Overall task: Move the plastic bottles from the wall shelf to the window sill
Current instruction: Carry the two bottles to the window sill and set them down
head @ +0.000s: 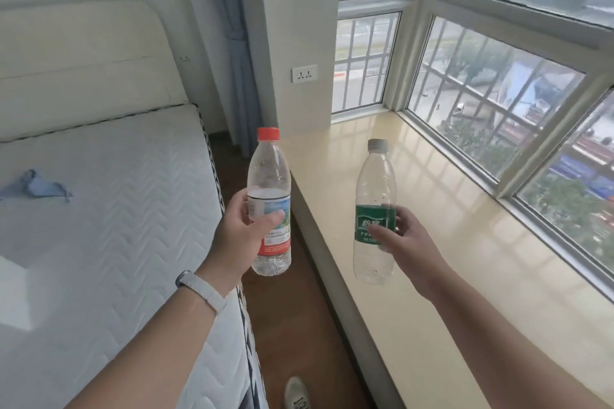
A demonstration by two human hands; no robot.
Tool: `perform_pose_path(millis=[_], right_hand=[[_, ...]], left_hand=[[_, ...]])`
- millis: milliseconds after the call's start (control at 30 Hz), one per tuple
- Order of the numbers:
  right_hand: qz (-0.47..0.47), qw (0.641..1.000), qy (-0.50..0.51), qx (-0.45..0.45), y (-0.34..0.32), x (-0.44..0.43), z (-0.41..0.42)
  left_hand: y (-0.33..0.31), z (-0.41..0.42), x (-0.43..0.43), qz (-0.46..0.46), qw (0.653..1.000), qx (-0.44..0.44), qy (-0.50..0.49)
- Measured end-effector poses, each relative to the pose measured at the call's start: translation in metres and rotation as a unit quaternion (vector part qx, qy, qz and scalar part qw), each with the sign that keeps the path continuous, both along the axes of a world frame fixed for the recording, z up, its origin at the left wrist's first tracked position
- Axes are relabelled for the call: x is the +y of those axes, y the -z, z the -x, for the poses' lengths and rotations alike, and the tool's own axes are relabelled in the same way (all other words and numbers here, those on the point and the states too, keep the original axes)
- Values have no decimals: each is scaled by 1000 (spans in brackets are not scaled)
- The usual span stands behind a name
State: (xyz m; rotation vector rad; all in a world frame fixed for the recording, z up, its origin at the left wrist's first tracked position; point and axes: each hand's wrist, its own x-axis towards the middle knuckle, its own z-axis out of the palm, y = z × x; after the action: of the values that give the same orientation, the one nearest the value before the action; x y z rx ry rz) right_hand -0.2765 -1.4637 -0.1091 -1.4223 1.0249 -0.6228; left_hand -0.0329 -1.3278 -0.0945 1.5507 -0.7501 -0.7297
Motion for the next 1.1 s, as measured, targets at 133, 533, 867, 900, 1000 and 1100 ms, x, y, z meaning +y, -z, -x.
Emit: perform_pose_path(millis=[133,533,867,900,1000,1100], right_hand=[[16,1000,-26,2,-3,-28,-76],[23,999,-25,16,-2,-97,-172],[-23,1000,-9,3,36,-181,-209],[-29,1000,-8,1,42,-192,-216],[-49,999,-10,-4,54,-231,-240],[-53,999,-1,-11,57,-275,-258]], left_hand=[[-2,-68,-27,1,1000,-5,-17],[8,-155,-86,5,1000,18,-11],[26,-196,-163,-24,1000,-3,-20],[27,-202,-173,-27,999,-7,-21],[29,-222,-211,-41,999,-14,-33],[28,-241,-253,-63,997,-20,-35]])
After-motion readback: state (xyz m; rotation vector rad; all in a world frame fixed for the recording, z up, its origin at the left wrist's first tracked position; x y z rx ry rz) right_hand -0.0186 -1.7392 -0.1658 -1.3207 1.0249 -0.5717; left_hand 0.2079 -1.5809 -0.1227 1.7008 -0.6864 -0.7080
